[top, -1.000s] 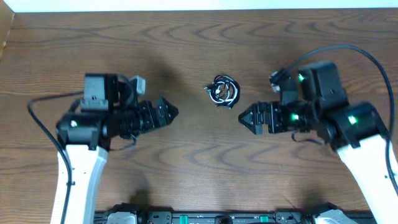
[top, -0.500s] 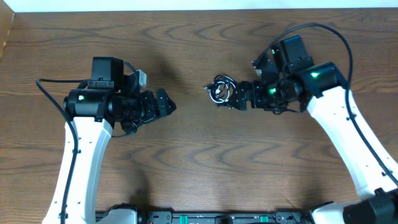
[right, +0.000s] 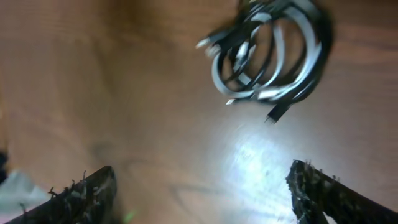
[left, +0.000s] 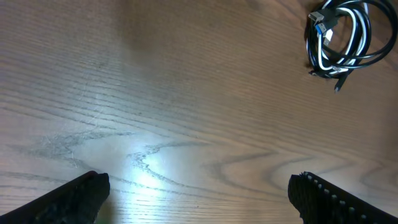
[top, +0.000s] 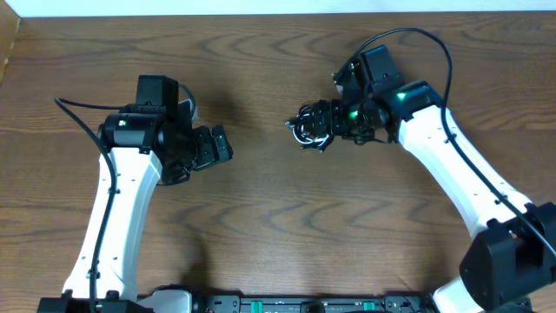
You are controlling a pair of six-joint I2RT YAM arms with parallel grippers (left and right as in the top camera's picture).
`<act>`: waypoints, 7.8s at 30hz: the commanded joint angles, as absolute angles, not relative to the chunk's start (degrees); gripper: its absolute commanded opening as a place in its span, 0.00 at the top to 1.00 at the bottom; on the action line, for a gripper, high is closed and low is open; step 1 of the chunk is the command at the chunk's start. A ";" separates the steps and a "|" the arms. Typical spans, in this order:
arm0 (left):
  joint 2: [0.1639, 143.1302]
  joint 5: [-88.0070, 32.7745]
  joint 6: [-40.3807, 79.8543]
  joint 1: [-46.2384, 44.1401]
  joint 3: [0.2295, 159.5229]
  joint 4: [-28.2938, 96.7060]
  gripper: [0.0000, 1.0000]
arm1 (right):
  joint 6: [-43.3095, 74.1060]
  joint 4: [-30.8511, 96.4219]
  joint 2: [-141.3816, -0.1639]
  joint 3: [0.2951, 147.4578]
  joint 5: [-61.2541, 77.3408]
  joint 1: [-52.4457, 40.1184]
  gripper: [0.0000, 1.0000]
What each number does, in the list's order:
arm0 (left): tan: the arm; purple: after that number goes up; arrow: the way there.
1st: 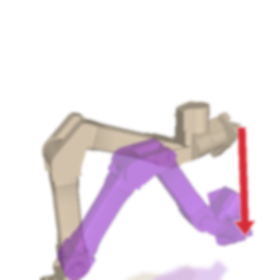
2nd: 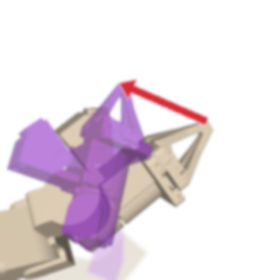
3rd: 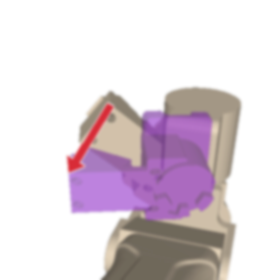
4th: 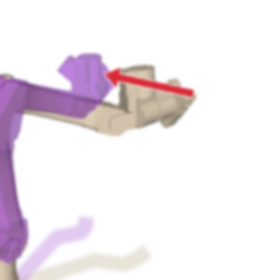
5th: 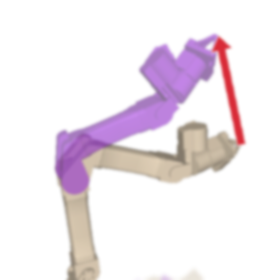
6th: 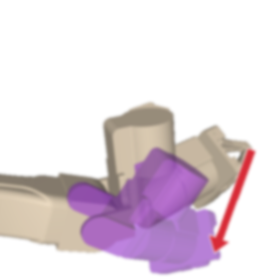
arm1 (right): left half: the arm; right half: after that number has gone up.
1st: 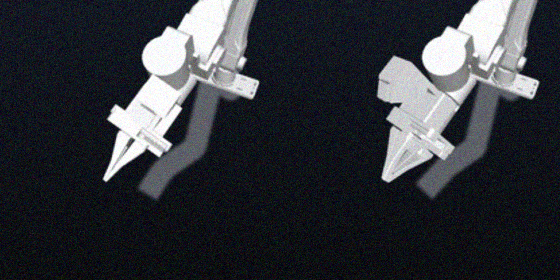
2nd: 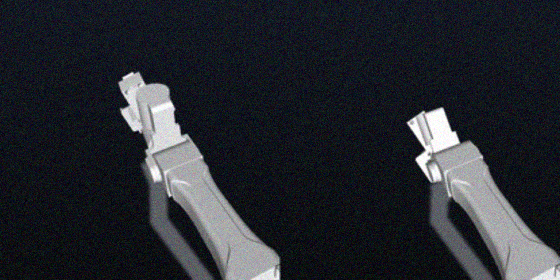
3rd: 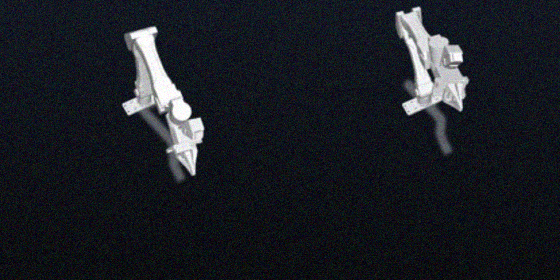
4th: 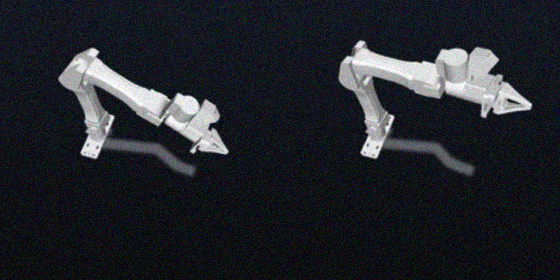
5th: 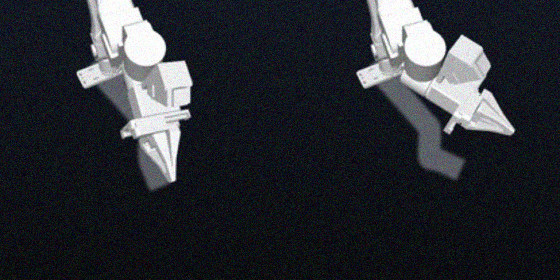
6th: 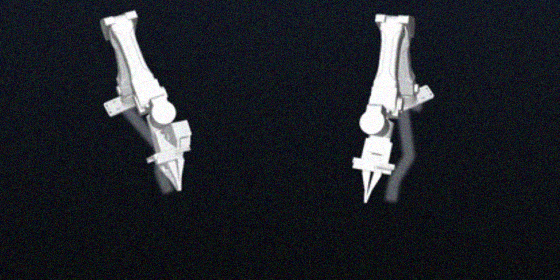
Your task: Untangle cables
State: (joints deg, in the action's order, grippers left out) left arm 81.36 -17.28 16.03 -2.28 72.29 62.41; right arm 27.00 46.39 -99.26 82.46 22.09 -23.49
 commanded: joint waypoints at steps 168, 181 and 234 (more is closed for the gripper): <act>81.67 -15.77 15.07 -2.04 72.51 62.54 0.02 | 36.34 25.28 -80.79 98.43 27.24 -17.15 0.99; 81.67 -15.77 15.07 -2.04 72.51 62.54 0.02 | 50.63 17.69 -82.35 98.48 30.22 -18.92 0.99; 81.67 -15.77 15.07 -2.04 72.51 62.54 0.02 | 25.82 62.33 -83.44 98.45 25.36 -12.08 0.99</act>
State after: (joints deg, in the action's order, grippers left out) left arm 81.41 -16.16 16.05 -2.28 72.29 62.50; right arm 30.50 60.38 -82.37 98.30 31.00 -12.12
